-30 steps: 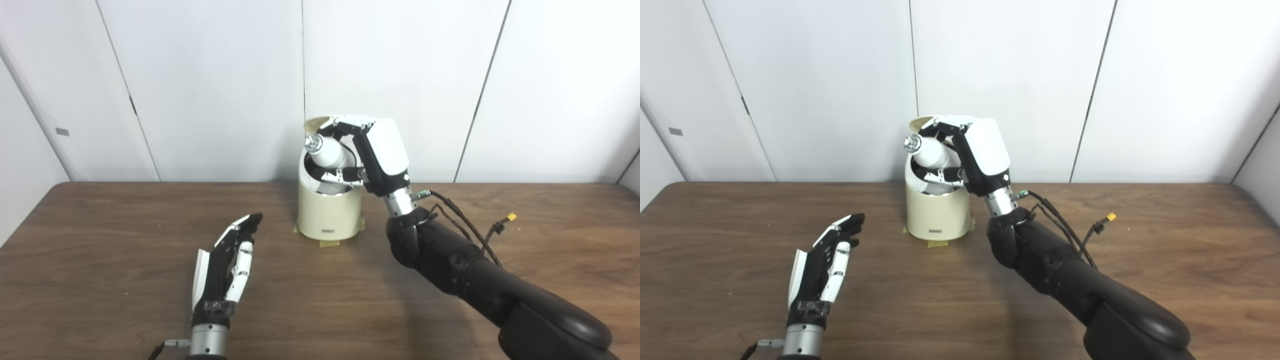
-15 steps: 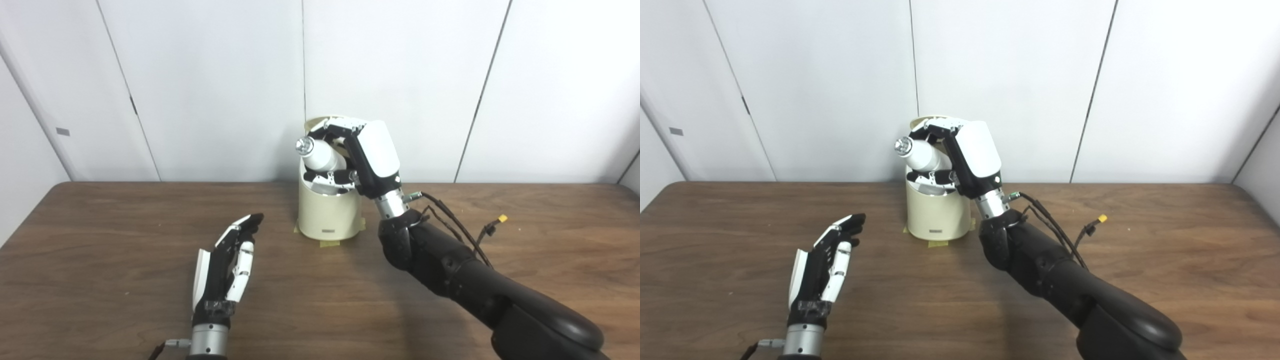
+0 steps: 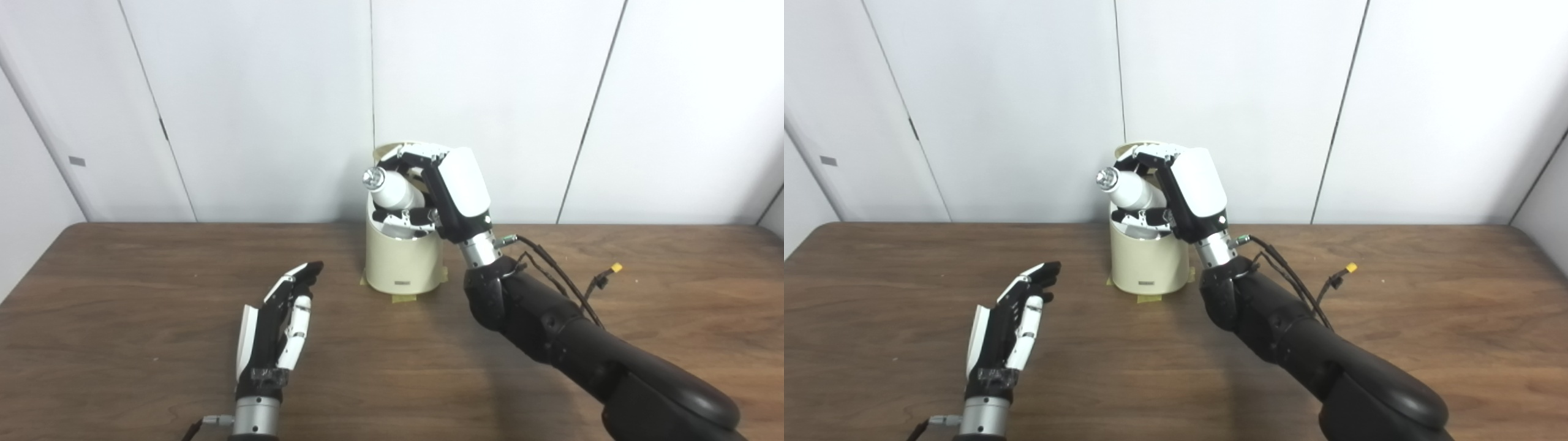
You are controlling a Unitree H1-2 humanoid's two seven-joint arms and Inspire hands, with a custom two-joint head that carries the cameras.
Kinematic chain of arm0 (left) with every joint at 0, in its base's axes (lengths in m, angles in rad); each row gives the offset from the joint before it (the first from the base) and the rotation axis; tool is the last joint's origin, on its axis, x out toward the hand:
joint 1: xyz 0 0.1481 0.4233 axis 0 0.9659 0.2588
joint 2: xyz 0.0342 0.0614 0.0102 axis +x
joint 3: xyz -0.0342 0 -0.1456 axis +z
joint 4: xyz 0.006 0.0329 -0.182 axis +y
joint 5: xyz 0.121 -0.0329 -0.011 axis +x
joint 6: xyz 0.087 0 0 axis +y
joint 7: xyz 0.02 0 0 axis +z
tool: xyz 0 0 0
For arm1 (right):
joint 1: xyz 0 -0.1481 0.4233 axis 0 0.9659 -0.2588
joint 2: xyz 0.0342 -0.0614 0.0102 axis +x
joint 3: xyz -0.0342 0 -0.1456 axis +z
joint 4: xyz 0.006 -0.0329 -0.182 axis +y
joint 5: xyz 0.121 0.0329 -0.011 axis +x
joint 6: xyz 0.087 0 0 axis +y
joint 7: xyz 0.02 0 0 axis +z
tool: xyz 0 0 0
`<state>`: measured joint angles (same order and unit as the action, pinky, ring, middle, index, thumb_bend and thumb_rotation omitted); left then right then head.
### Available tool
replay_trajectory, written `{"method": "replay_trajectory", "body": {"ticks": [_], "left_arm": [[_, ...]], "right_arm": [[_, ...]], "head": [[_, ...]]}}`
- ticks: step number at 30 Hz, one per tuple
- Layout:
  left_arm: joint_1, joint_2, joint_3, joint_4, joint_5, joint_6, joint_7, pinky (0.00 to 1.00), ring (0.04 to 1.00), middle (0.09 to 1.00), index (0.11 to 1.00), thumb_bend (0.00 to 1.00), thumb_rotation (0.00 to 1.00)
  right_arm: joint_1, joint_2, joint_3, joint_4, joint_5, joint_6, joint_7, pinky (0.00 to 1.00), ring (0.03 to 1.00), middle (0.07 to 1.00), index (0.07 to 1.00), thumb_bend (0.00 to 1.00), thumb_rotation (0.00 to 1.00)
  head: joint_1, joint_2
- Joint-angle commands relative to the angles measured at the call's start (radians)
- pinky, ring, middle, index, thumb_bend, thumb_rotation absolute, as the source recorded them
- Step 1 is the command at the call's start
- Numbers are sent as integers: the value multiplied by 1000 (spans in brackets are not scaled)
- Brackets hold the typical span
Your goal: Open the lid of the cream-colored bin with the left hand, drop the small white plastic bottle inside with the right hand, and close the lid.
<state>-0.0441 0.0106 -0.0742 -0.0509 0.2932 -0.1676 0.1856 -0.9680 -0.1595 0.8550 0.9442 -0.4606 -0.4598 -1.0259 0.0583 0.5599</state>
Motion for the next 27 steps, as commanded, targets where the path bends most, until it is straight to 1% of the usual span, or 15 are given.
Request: {"method": "replay_trajectory", "body": {"ticks": [1,3,4,5,7,12,16,19,24,27], "left_arm": [[41,-17,-15,40,15,-11,1,757,815,818,805,178,848],[40,-16,-16,42,21,-14,4,757,815,818,805,175,833],[40,-16,-16,42,24,-13,6,757,814,816,803,177,832],[40,-16,-16,41,25,-12,6,758,814,816,802,178,833],[41,-17,-17,40,24,-13,6,757,815,816,800,177,837],[40,-18,-17,43,25,-18,9,743,807,812,800,177,843],[40,-17,-17,42,24,-20,8,753,808,812,798,177,863],[41,-19,-16,39,22,-12,6,754,811,813,799,173,859],[38,-15,-17,50,24,-31,10,755,809,810,799,169,853],[38,-16,-17,47,25,-25,10,748,807,809,798,174,860]], "right_arm": [[-49,-15,-20,-25,10,-10,1,495,568,502,481,530,0],[-49,-17,-21,-27,11,-10,3,499,573,502,481,530,0],[-49,-17,-22,-27,11,-10,4,508,581,568,489,525,79],[-48,-18,-21,-26,10,-10,3,512,584,591,491,524,106],[-48,-18,-21,-26,11,-10,3,517,587,612,493,523,129],[-47,-17,-19,-23,10,-10,0,527,594,624,494,522,134],[-45,-16,-23,-25,14,-10,10,530,598,627,494,522,135],[-46,-15,-23,-23,14,-10,11,529,598,628,494,522,135],[-45,-17,-22,-26,16,-10,14,534,601,631,494,523,135],[-46,-17,-20,-24,14,-10,10,534,599,630,494,523,136]], "head": [[1,0],[1,0],[1,0],[2,0],[3,0],[3,0],[3,1],[3,1],[1,2],[1,3]]}}
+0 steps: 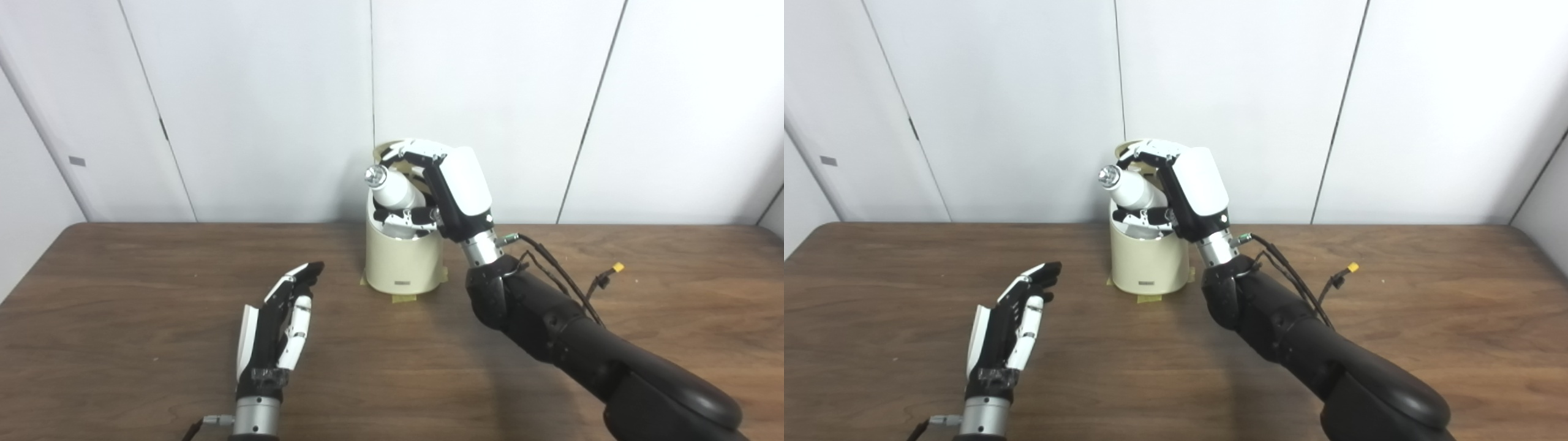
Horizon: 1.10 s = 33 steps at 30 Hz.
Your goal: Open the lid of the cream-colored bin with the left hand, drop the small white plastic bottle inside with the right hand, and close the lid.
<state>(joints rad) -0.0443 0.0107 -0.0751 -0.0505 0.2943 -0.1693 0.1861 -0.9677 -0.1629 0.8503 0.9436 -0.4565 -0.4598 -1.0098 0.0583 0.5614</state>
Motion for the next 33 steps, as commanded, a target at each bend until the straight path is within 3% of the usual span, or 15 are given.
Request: {"method": "replay_trajectory", "body": {"ticks": [1,3,4,5,8,21,29,31,33], "left_arm": [[39,-17,-16,44,24,-21,9,746,807,810,798,173,862],[39,-16,-17,42,25,-20,7,745,807,810,797,173,867],[40,-16,-17,41,25,-20,7,745,806,809,797,173,869],[39,-15,-17,42,23,-21,6,747,807,810,798,171,869],[39,-14,-17,44,21,-23,5,754,809,811,800,172,865],[37,-14,-17,50,27,-25,9,751,809,811,801,177,857],[38,-14,-16,47,17,-20,4,753,810,813,801,173,858],[37,-13,-16,48,19,-20,4,752,810,813,802,171,857],[36,-13,-15,49,19,-17,4,753,812,814,803,176,857]], "right_arm": [[-47,-14,-14,-22,8,-10,-9,533,598,629,494,523,136],[-47,-14,-14,-21,6,-10,-10,531,596,629,494,523,136],[-47,-14,-15,-21,6,-10,-7,534,597,630,559,703,108],[-47,-14,-15,-21,6,-10,-6,536,599,632,599,816,92],[-46,-15,-16,-23,8,-10,-3,537,598,632,626,889,81],[-47,-19,-12,-24,3,-10,-14,535,595,616,701,904,70],[-45,-20,-7,-27,5,-10,-23,530,590,614,697,898,73],[-42,-22,-6,-33,9,-10,-26,531,591,615,693,885,89],[-40,-22,-5,-38,10,-10,-31,519,581,609,673,799,141]], "head": [[1,1],[1,1],[-1,1],[-1,1],[-1,1],[-3,0],[-3,0],[-5,-1],[-6,-2]]}}
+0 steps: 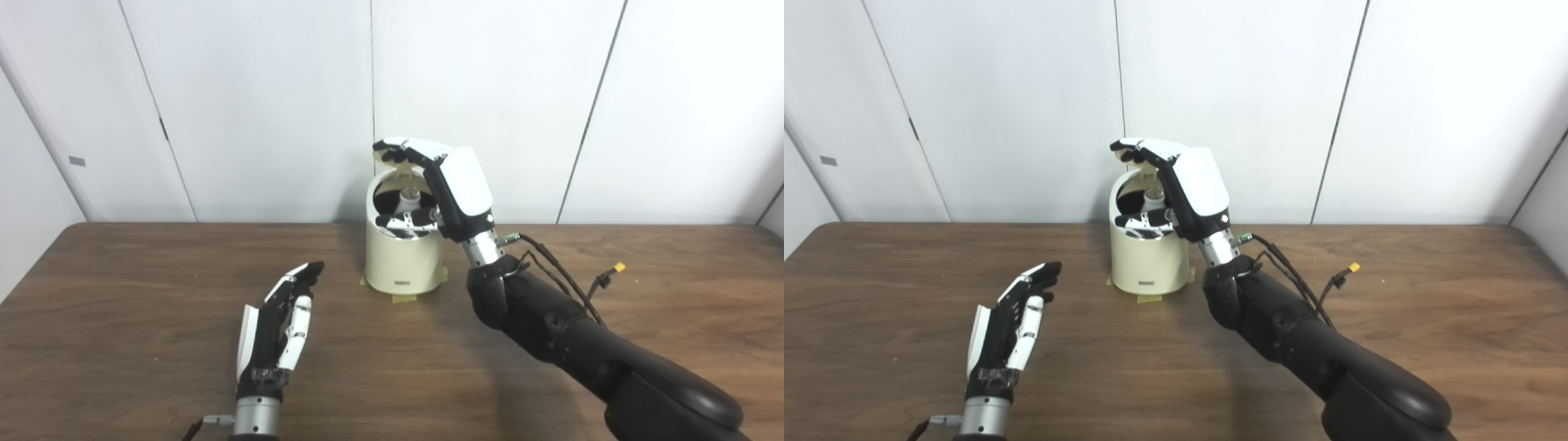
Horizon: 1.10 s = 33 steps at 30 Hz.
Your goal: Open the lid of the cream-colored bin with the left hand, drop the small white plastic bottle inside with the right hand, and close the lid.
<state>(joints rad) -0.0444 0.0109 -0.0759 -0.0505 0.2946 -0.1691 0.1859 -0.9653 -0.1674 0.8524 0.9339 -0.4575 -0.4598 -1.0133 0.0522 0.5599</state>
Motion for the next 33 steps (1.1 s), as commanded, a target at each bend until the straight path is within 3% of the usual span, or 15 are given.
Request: {"method": "replay_trajectory", "body": {"ticks": [1,4,5,7,14,17,23,29,33], "left_arm": [[36,-13,-14,51,19,-19,5,753,813,814,803,177,857],[35,-14,-14,54,19,-24,8,754,809,812,798,179,854],[35,-14,-14,53,20,-21,7,753,809,812,799,183,854],[34,-12,-14,58,19,-27,6,757,811,814,801,184,858],[32,-12,-11,60,14,-18,5,750,811,813,799,181,837],[28,-12,-9,65,16,-20,9,755,809,812,801,189,847],[17,-5,-1,88,-7,-39,6,752,805,814,803,190,860],[1,7,7,124,-29,-76,9,746,813,821,807,178,850],[5,6,11,111,-29,-62,10,739,807,815,800,170,854]], "right_arm": [[-41,-15,-8,-26,7,-10,-38,517,579,609,669,784,149],[-38,-9,-16,-24,9,-10,-51,498,537,576,605,649,196],[-37,-7,-19,-26,14,-10,-50,481,509,551,536,564,170],[-35,-3,-25,-33,26,-10,-51,451,470,517,499,521,157],[-14,-5,-46,-76,37,-10,-72,320,327,399,476,502,159],[17,-18,-74,-138,34,-10,-72,315,342,417,478,489,167],[76,-52,-116,-286,32,-10,-149,332,390,472,488,482,174],[205,-110,-170,-436,107,-10,-42,396,472,537,489,480,160],[338,-121,-262,-542,182,-10,109,450,526,567,492,481,159]], "head": [[0,-1],[0,-1],[-2,-3],[-2,-3],[-9,-6],[-17,-7],[-31,-14],[-51,-27],[-57,-25]]}}
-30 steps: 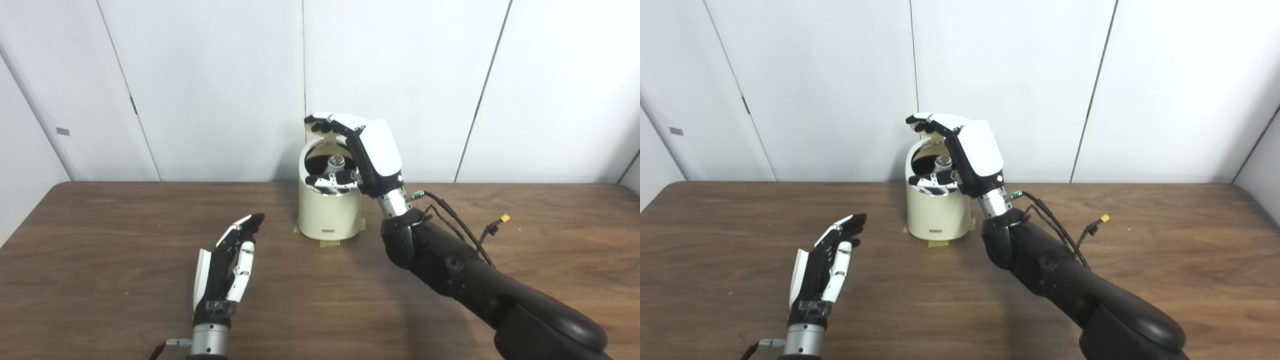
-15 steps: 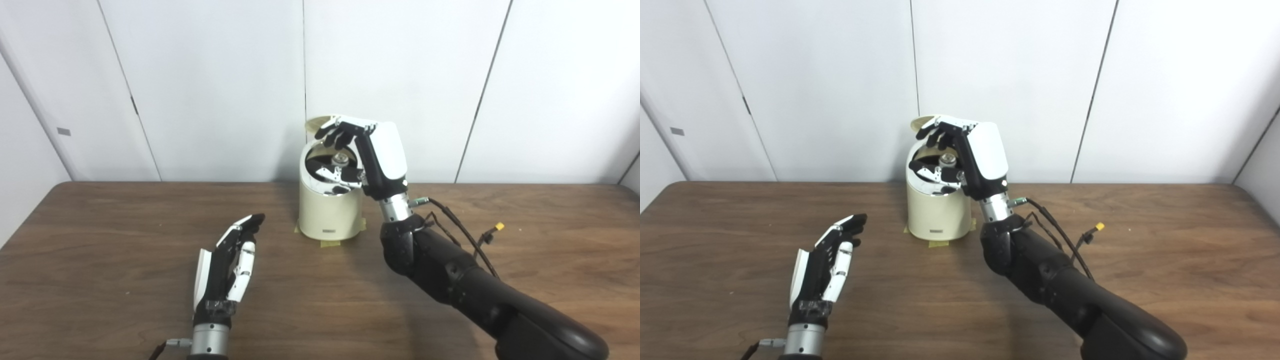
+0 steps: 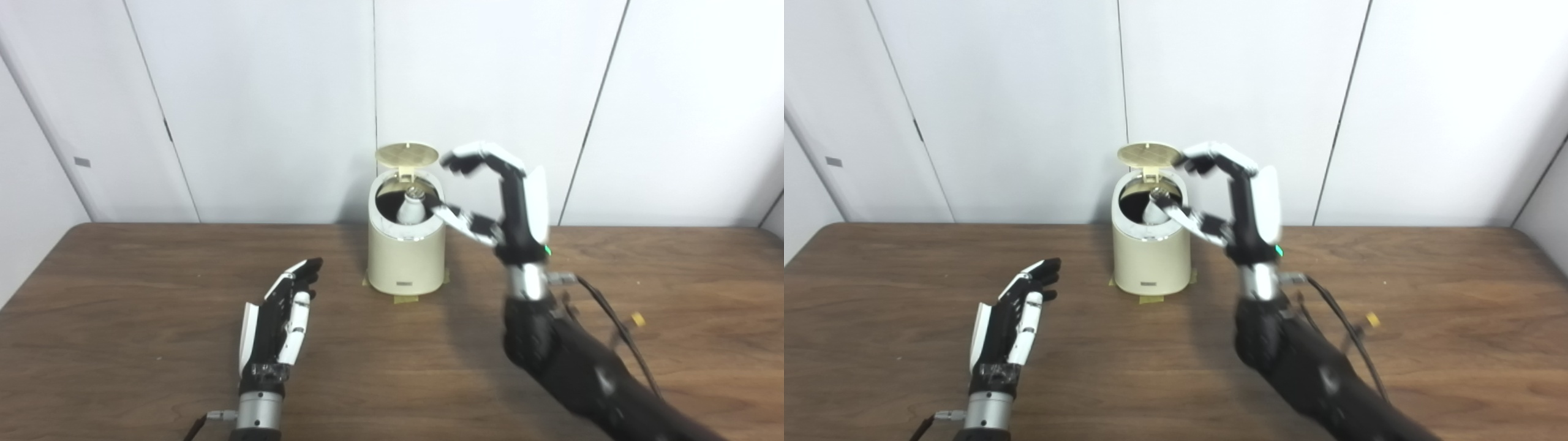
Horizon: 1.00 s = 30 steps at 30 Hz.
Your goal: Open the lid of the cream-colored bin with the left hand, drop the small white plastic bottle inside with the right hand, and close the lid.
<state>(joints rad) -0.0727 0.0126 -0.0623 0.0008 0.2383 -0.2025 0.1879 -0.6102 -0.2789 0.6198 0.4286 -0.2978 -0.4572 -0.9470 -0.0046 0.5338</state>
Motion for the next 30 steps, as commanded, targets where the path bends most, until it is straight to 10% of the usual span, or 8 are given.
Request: {"method": "replay_trajectory", "body": {"ticks": [1,15,30], "left_arm": [[34,5,0,57,25,-28,7,741,807,813,799,163,855],[25,13,20,69,-15,-37,-2,757,817,817,794,158,819],[30,30,24,69,2,-38,1,726,796,799,777,145,767]], "right_arm": [[13,-7,-54,-60,30,-13,72,464,538,575,493,481,159],[308,87,-393,-300,203,12,463,578,658,678,497,478,154],[393,237,-567,-302,160,79,585,522,609,638,494,482,148]], "head": [[-3,2],[-14,-1],[-17,-1]]}}
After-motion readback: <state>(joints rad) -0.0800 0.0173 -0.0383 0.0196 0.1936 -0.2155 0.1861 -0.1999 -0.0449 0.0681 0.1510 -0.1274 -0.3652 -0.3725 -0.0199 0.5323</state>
